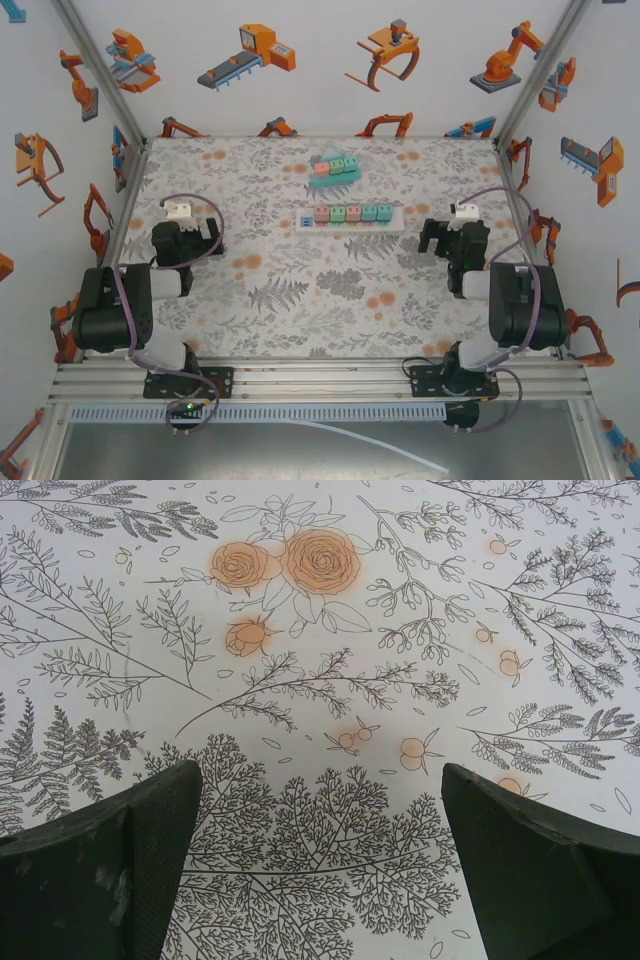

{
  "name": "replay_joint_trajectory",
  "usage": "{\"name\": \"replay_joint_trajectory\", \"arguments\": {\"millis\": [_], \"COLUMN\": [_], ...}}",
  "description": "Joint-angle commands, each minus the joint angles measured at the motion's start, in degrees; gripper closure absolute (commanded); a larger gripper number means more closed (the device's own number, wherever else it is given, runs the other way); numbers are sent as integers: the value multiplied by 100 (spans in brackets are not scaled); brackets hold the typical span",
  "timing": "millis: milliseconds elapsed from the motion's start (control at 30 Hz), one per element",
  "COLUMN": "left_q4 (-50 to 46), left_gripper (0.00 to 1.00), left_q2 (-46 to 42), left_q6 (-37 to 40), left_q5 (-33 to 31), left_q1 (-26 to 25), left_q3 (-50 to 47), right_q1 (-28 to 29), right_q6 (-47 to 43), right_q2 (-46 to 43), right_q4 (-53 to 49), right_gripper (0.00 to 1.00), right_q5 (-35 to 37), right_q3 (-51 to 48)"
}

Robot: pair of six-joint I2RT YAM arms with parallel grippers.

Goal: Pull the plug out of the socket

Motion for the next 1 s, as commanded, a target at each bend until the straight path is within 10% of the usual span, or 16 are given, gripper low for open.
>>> {"name": "replay_joint_trajectory", "arguments": {"millis": [0,733,967], "left_q4": [503,255,250], "left_gripper": [3,3,3], "left_q2": [95,6,17], "left_q6": [69,68,65], "left_q5": [73,59,72], "left_q1": [11,17,17], "left_q3": [-56,-7,-2], "right_q1": [-41,-41,-40], "right_q6": [-49,-156,98], "right_q2": [13,-74,-2212], "right_q4": [199,299,-1019], "right_gripper": [1,8,7], "right_q5": [6,-253,433], "right_q3": [-15,-98,-345]}}
